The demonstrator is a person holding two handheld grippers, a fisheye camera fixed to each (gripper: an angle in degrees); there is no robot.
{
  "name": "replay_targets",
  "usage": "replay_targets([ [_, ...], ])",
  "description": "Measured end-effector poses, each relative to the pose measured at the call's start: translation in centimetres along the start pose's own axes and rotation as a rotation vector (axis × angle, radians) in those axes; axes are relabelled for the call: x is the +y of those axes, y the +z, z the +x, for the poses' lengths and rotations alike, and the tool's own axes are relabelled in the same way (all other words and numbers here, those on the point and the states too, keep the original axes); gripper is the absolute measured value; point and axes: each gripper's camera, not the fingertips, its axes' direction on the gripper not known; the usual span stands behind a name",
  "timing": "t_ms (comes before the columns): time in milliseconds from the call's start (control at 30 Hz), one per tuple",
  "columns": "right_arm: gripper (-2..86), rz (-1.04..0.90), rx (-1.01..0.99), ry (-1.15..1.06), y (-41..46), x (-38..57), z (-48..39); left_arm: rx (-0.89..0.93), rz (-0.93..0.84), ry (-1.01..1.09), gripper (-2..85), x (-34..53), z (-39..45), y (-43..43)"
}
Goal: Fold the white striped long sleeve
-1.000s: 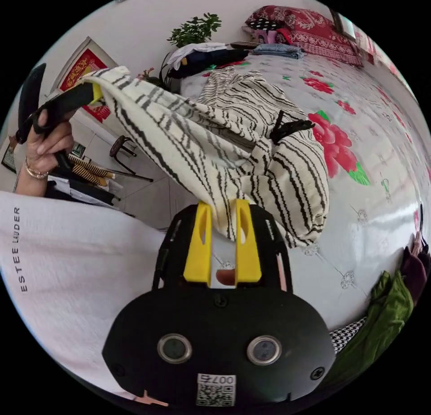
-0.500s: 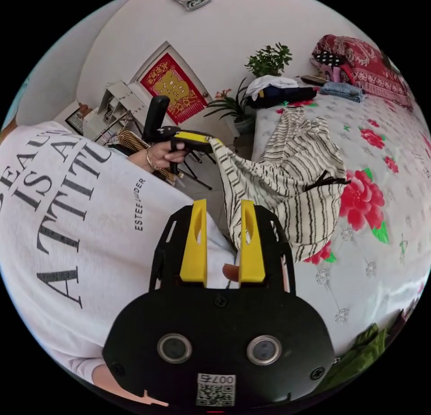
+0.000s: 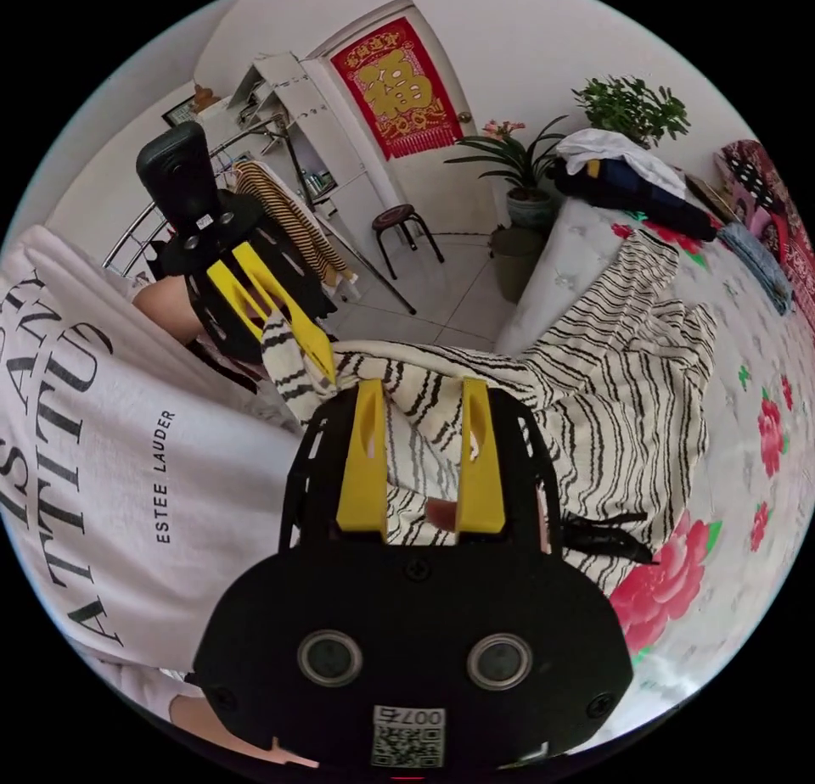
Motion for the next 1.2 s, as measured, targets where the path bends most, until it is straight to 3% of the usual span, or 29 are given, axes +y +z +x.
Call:
replay_targets([
  [267, 4.9, -0.004, -0.04, -0.089, -2.3, -2.2, -0.4, 0.081, 0.102, -0.054, -0.8, 1.7, -2.0, -2.3],
  [367, 1.8, 0.035, -0.072, -0.025, -3.1, -2.4, 0.6, -0.01, 0.167, -0.178, -0.4, 1.8, -2.5, -2.6],
  [433, 0.7, 0.172, -0.063, 0.07, -5.9, -1.2, 2.0, -0.094, 0.252, -0.3, 0.4, 2.5, -2.7, -3.5],
  [500, 0.3, 0.268, -0.015, 0.142, -9.1, 0.2, 3.0, -0.246, 0.342, -0.437, 3.8, 4.1, -2.5, -4.4],
  [600, 0.0, 0.409, 0.115, 0.241, -15.7, 2.4, 3.5, -0.33, 0.332, -0.514, 6.5, 6.0, -2.0, -3.7],
  [800, -0.2, 0.71, 0.261, 0.39, -27.1, 8.0, 0.4, -0.043, 0.276, -0.521, 14.2, 6.6, 0.5, 3.2],
  [1000, -0.2, 0.765, 0.399, 0.396, -32.1, 11.1, -6.0, -0.078, 0.163, -0.375, 17.4, 0.2, 3.2, 9.9],
  [1133, -0.2, 0.805, 0.451, 0.373, -35.2, 13.3, -10.7, -0.024, 0.136, -0.343, 15.9, -3.5, 3.0, 12.9],
  [1200, -0.2, 0.815, 0.505, 0.395, -36.7, 14.7, -12.4, 0.084, 0.126, -0.357, 6.9, -4.8, 3.8, 13.1],
])
